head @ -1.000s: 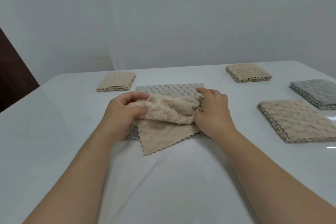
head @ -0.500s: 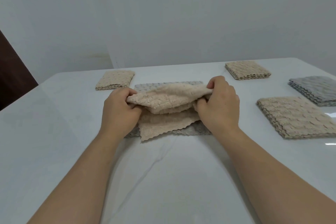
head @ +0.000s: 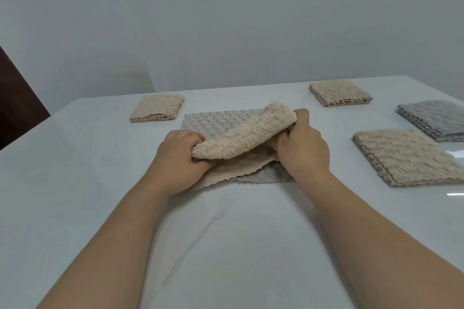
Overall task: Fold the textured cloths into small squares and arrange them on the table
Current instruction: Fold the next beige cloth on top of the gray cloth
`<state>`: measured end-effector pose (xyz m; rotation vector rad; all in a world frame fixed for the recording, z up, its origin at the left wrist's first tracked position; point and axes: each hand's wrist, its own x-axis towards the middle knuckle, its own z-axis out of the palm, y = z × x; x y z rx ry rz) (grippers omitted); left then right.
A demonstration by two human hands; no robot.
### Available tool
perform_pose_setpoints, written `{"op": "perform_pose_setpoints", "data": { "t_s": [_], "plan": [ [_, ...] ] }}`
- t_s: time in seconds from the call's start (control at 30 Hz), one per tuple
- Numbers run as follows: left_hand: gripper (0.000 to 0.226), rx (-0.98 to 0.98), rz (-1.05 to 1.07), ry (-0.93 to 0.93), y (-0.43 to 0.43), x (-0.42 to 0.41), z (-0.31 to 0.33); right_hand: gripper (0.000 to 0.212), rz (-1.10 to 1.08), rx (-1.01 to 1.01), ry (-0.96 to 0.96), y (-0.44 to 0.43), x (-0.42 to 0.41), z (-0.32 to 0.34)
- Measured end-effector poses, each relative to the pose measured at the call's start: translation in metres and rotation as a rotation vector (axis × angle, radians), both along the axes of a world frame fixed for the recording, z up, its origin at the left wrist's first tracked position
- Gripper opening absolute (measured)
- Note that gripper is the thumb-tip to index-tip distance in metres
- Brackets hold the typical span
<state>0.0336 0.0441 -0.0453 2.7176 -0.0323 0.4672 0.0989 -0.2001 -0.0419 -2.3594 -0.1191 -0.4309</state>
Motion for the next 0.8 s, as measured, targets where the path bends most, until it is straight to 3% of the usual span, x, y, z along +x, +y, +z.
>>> {"op": "perform_pose_setpoints", "data": {
  "t_s": [0.27,0.4,0.57,0.8],
  "plan": [
    [0.102,0.103,-0.114,0.250,-0.011,-0.008,0.005,0.021,0.027,0.140,0.011,-0.004,0.000,0.008],
    [0.066,0.030,-0.123,0.202,-0.010,-0.006,0.005,0.022,0.064,0.331,0.164,-0.007,0.008,0.010],
    [0.021,-0.117,-0.101,0.075,-0.011,-0.011,0.008,0.025,0.053,0.325,0.278,-0.014,0.018,0.011],
    [0.016,-0.224,-0.014,-0.231,-0.012,-0.013,0.013,0.019,-0.080,0.092,0.113,-0.018,0.011,0.008]
  ]
}}
